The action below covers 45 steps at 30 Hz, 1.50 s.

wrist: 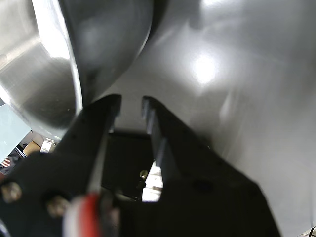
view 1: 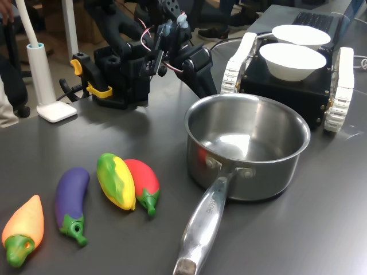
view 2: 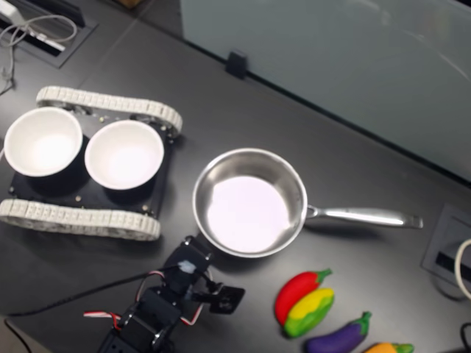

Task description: Pick up the brinjal and place them in the pan

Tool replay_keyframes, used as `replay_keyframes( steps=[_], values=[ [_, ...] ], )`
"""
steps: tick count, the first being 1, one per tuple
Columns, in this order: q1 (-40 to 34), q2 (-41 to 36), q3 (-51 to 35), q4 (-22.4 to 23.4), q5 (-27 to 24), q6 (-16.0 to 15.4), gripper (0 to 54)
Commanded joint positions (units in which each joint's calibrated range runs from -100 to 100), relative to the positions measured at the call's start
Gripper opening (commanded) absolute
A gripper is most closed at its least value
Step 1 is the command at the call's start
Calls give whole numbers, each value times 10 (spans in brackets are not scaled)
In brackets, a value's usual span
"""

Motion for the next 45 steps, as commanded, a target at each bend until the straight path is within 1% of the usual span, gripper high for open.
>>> replay_keyframes(
  steps=[1, 22, 45],
  values=[
    [-55, -312, 241, -26, 92, 84, 2],
    [-55, -312, 241, -26, 92, 84, 2],
    [-80, -312, 242, -25, 108, 84, 2]
  ],
)
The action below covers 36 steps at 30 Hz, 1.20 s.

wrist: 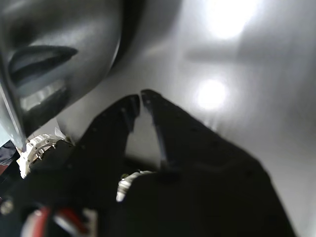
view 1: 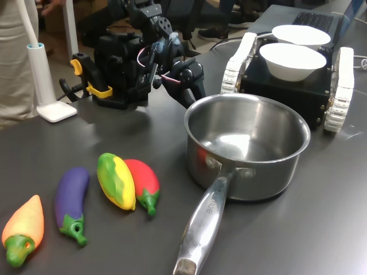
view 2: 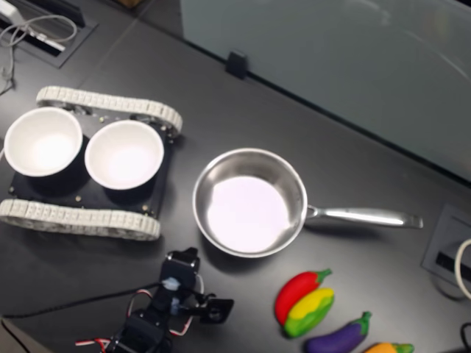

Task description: Pick up the brinjal and place them in the pan

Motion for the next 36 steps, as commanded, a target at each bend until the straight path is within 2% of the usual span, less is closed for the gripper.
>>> replay_keyframes(
  steps=[1, 13, 17, 19, 23, 24, 26, 28, 31, 36],
  values=[
    [-2, -9, -8, -24, 4, 9, 2],
    [-34, -8, -6, -23, 24, 10, 2],
    [-11, -8, -7, -24, 12, 10, 2],
    [-7, -8, -7, -25, 12, 8, 52],
    [-19, -8, -7, -24, 17, 9, 15],
    [-20, -8, -7, -25, 17, 9, 42],
    [-8, -8, -7, -25, 7, 10, 35],
    [18, -8, -8, -26, -8, 10, 63],
    [16, -8, -9, -25, -3, 9, 2],
    [12, -9, -11, -24, -11, 15, 1]
  ],
)
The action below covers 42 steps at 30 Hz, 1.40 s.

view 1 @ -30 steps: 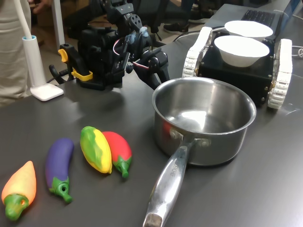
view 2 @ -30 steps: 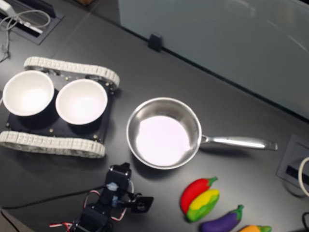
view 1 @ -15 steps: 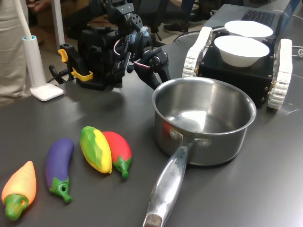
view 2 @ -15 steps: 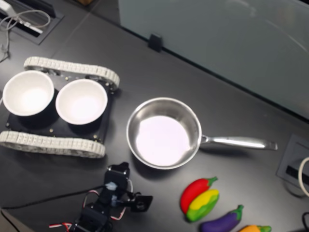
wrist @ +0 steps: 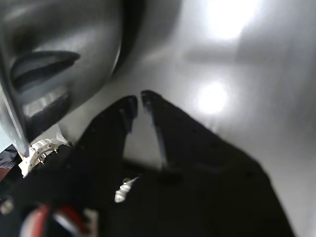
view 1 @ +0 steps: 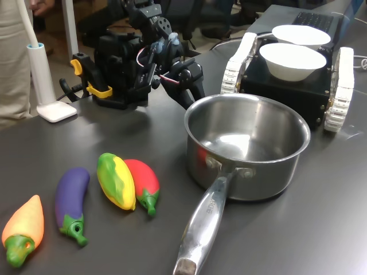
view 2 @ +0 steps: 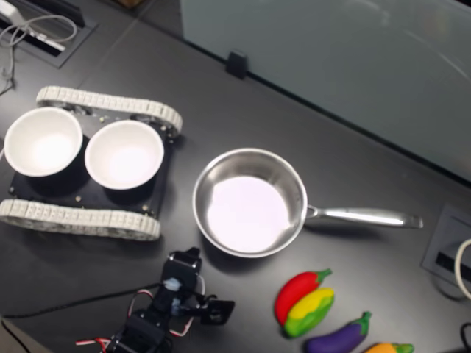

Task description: Pick up the brinjal and place them in the pan

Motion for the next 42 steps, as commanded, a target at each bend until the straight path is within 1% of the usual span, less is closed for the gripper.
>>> replay_keyframes(
  steps=[1, 6, 10, 12, 14, 16, 24, 27, 35, 42],
  values=[
    [-11, -9, -10, -24, -7, 21, 1],
    [-4, -8, -14, -20, -13, 23, 1],
    [-10, -7, -78, 21, -6, 24, 1],
    [-9, -7, -70, 27, -1, 23, 1],
    [12, -4, -59, 30, 4, 22, 1],
    [25, 5, -69, 41, 8, 22, 1],
    [50, 90, -159, 112, 20, 22, 1],
    [79, 111, -179, 117, 26, 22, 1],
    [131, 203, -264, 151, 49, 22, 1],
    [168, 286, -366, 190, 68, 22, 1]
  ],
)
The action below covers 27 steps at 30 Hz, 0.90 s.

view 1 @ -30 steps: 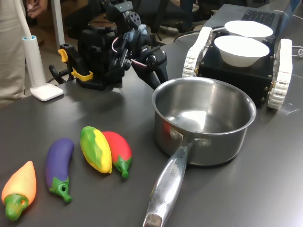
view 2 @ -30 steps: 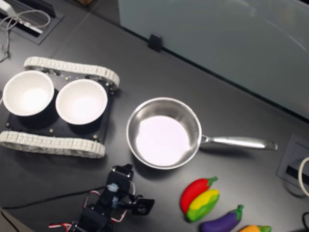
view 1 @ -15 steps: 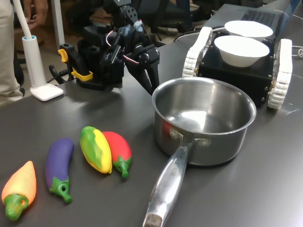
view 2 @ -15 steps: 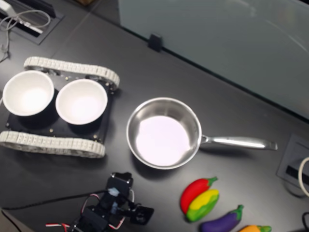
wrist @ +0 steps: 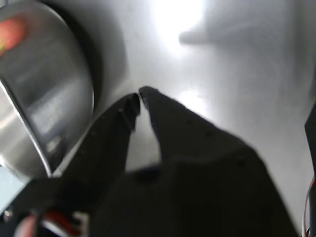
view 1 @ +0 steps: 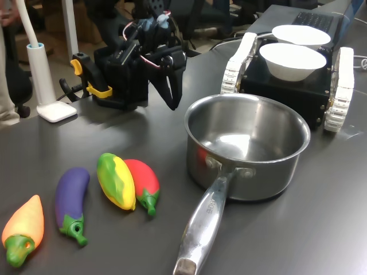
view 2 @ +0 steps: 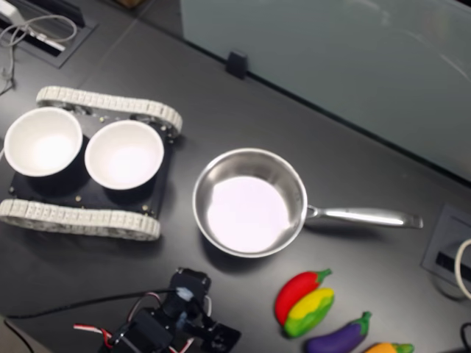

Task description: Pick up the brinjal and place them in the pan

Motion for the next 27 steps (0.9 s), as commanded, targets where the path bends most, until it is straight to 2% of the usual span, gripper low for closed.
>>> replay_keyframes(
  steps=[1, 4, 16, 27],
  values=[
    [30, 46, -99, 31, 16, 1, 1],
    [46, 73, -146, 56, 21, 2, 1],
    [207, 174, -282, 54, 66, 2, 1],
    [291, 251, -419, 54, 98, 2, 1]
  ],
)
